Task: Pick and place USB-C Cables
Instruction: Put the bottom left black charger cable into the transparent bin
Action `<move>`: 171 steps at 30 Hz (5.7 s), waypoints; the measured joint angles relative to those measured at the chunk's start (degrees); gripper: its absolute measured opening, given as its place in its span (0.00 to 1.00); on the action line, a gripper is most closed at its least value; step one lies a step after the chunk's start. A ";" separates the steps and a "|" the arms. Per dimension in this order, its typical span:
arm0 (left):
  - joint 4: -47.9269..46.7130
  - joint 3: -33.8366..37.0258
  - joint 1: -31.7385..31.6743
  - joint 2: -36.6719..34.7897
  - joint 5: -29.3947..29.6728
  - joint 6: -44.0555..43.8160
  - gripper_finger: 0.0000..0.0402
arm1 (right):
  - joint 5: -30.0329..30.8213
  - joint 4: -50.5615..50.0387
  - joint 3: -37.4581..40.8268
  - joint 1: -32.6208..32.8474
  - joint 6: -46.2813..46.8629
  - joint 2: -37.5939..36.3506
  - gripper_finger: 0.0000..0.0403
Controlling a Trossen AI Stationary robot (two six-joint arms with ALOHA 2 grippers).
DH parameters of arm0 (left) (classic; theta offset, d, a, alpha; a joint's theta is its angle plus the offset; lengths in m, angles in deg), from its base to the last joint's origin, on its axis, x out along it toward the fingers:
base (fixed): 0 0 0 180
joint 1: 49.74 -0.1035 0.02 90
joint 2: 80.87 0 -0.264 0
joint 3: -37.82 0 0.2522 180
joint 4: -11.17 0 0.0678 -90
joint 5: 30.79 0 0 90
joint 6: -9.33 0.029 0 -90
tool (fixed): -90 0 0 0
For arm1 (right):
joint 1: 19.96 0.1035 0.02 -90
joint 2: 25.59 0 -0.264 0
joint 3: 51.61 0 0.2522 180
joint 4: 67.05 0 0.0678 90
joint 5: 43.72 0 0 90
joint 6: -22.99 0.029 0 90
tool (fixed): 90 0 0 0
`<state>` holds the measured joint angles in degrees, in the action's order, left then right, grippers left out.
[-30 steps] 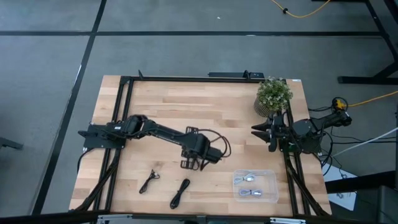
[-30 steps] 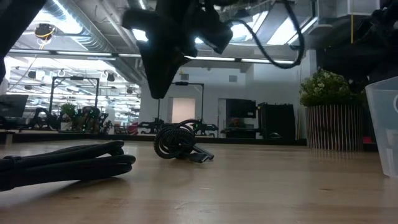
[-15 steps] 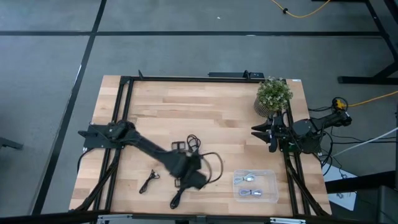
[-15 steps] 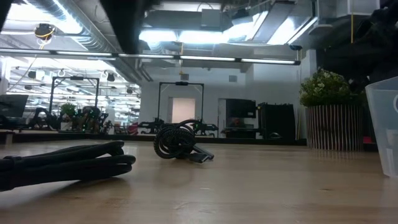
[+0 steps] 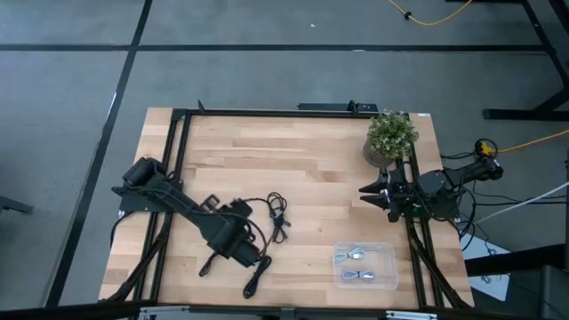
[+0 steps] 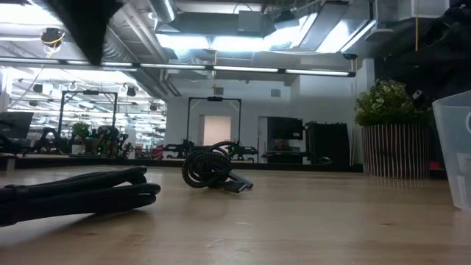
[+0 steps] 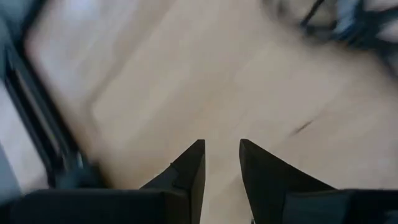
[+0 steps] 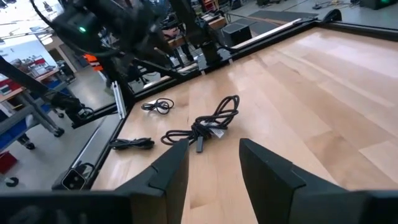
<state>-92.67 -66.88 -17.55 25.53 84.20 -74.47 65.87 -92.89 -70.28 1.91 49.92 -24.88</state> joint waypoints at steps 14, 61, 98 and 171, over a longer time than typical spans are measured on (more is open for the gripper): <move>13.34 4.16 0.63 -0.18 -26.77 -20.92 0.23 | 0.19 0.04 0.00 0.00 -0.32 0.00 0.36; 29.98 15.04 12.67 7.64 -31.41 -34.32 0.23 | -0.26 0.02 0.00 0.01 -0.36 0.04 0.36; 32.24 -5.35 3.32 7.29 23.46 -3.53 0.00 | -0.19 0.07 0.00 0.02 -1.93 0.04 0.36; 84.59 -6.59 -20.71 14.53 -2.19 56.45 0.01 | -10.25 52.22 1.01 0.02 -8.64 33.55 0.13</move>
<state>-8.09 -73.47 -38.25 40.05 82.02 -18.03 55.62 -40.67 -69.27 1.93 41.28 8.66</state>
